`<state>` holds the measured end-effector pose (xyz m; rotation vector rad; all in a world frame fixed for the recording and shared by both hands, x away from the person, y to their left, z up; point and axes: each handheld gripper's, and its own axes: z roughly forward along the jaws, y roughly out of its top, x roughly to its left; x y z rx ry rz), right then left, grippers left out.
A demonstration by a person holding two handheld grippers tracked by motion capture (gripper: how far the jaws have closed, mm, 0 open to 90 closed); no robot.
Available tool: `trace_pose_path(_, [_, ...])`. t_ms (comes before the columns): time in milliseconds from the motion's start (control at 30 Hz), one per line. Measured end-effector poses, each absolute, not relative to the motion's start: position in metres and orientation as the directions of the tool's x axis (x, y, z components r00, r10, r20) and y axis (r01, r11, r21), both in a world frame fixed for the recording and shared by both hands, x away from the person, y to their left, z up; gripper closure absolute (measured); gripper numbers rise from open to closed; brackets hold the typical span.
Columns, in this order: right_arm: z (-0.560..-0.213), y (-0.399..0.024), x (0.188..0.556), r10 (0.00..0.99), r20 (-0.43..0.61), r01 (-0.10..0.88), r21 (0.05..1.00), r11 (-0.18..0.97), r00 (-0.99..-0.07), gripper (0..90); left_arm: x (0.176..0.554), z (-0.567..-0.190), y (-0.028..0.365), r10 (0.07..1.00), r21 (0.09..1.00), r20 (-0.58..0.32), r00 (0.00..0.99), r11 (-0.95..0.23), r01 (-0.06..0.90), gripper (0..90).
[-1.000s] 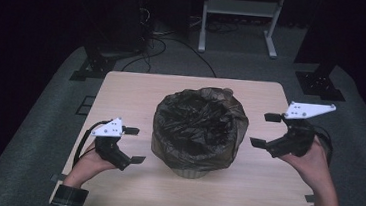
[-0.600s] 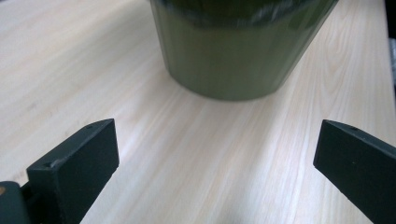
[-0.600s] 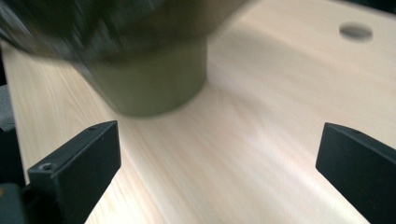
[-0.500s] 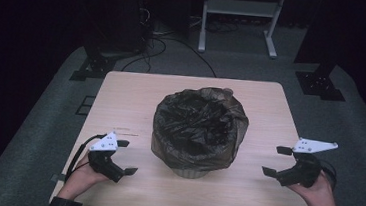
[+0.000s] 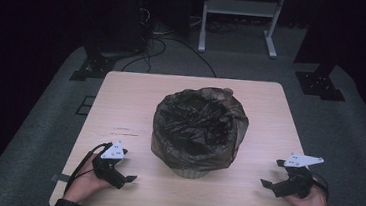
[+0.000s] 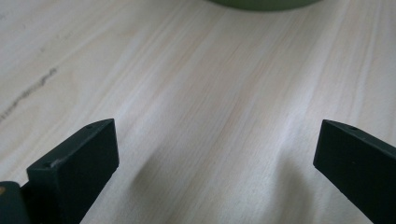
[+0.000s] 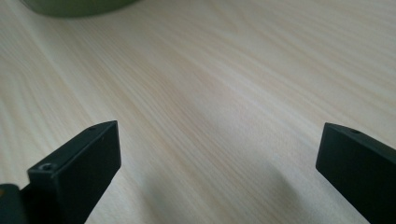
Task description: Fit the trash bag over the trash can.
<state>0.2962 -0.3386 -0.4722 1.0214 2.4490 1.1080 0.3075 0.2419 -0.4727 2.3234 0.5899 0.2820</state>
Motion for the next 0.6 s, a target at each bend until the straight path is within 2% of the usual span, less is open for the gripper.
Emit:
trace_pose_path(200, [-0.484,-0.333,0.298,0.707,0.011,0.511,0.699,0.5,-0.708,0.0,0.308,-0.48,0.24,0.496,0.687,0.025,0.868,-0.639,0.346,0.0])
trace_pose_path(600, [-0.488,-0.333,0.297,0.701,0.009,0.498,0.71,0.497,-0.713,0.0,0.309,-0.483,0.241,0.5,0.712,0.014,0.866,-0.613,0.342,0.0])
